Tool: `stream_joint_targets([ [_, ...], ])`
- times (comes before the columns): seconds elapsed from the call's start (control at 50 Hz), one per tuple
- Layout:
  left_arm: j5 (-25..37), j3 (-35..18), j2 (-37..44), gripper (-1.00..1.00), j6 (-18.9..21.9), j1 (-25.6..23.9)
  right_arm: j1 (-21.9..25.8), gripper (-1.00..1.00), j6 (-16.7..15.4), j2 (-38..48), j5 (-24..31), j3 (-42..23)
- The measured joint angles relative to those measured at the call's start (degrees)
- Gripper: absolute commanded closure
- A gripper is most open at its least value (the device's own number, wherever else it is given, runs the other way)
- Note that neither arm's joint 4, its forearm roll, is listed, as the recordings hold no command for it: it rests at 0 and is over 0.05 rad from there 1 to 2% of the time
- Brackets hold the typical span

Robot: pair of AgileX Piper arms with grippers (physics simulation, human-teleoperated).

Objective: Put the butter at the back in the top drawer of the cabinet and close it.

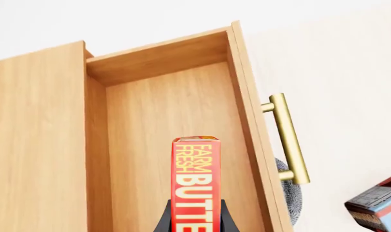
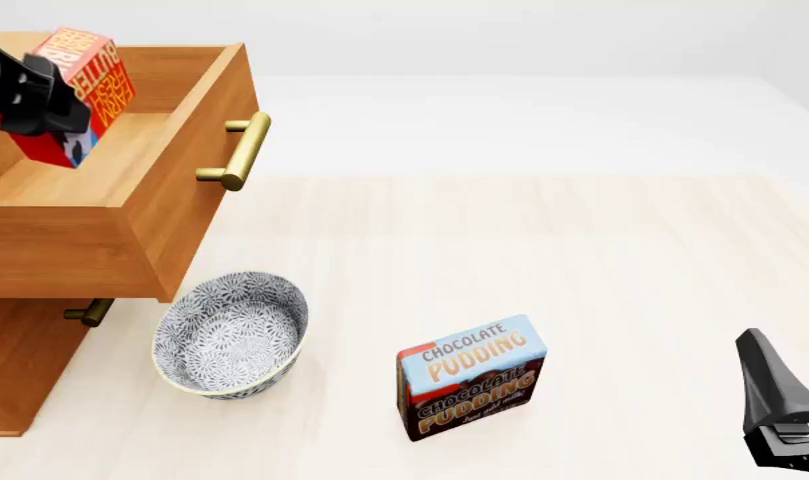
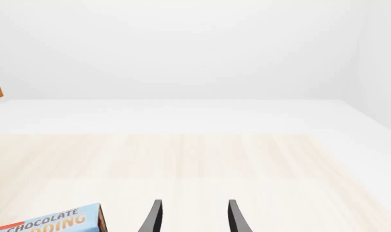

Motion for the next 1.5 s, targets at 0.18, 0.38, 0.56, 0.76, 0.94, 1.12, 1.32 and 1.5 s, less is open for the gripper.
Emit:
stream_joint_targets([
  [0.18,-0.8,1.0,0.4,1.0,-0.2,0.3,0.0,-1.0,0.0,0.0,0.0,0.0],
  [0.38,-1.4,1.9,0.7,1.0,-0.5,0.7,0.0,-1.0,0.0,0.0,0.0,0.0],
  [0.56,-2.1,2.7,0.9,1.0,-0.7,1.1,0.0,-1.0,0.0,0.0,0.0,0.0],
  [0.76,-2.6,3.4,1.3,1.0,-1.0,1.5,0.0,-1.0,0.0,0.0,0.0,0.0],
  [0.94,-3.1,3.9,1.6,1.0,-1.3,1.7,0.0,-1.0,0.0,0.0,0.0,0.0],
  [1.12,-3.5,4.3,2.1,1.0,-1.4,2.0,0.0,-1.0,0.0,0.0,0.0,0.0],
  [1.32,-4.0,4.7,2.5,1.0,-1.6,2.2,0.0,-1.0,0.0,0.0,0.0,0.0],
  [1.5,-4.7,5.1,3.0,1.0,-1.7,2.4,0.0,-1.0,0.0,0.0,0.0,0.0],
])
